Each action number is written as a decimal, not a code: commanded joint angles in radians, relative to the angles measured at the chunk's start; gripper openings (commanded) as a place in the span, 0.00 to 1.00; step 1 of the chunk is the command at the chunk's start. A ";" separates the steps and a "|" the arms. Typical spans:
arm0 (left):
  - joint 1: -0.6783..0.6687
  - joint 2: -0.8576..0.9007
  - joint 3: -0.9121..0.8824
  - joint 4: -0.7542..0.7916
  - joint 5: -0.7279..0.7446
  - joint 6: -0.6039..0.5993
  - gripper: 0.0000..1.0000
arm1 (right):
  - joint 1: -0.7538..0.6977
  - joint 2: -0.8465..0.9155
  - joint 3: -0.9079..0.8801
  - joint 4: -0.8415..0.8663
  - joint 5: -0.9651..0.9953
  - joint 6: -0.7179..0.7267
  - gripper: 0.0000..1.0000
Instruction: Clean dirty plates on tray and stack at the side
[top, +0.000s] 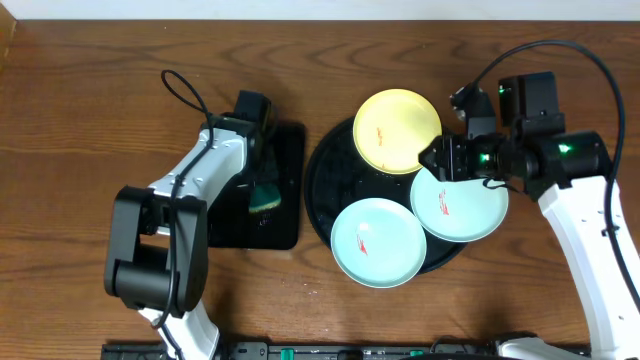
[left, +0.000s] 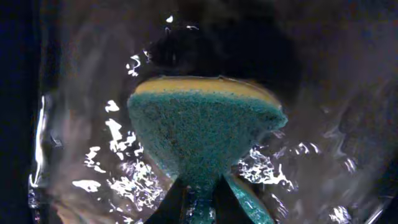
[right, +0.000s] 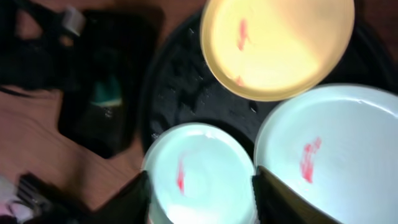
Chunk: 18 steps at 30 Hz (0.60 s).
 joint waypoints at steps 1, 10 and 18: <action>-0.002 -0.087 0.040 -0.032 0.032 0.011 0.07 | 0.010 0.021 -0.005 -0.025 0.028 0.002 0.34; -0.002 -0.318 0.041 -0.190 0.095 0.021 0.07 | 0.130 0.127 -0.113 -0.113 0.143 0.051 0.26; -0.005 -0.418 0.041 -0.258 0.219 0.071 0.08 | 0.179 0.241 -0.250 -0.043 0.286 0.190 0.24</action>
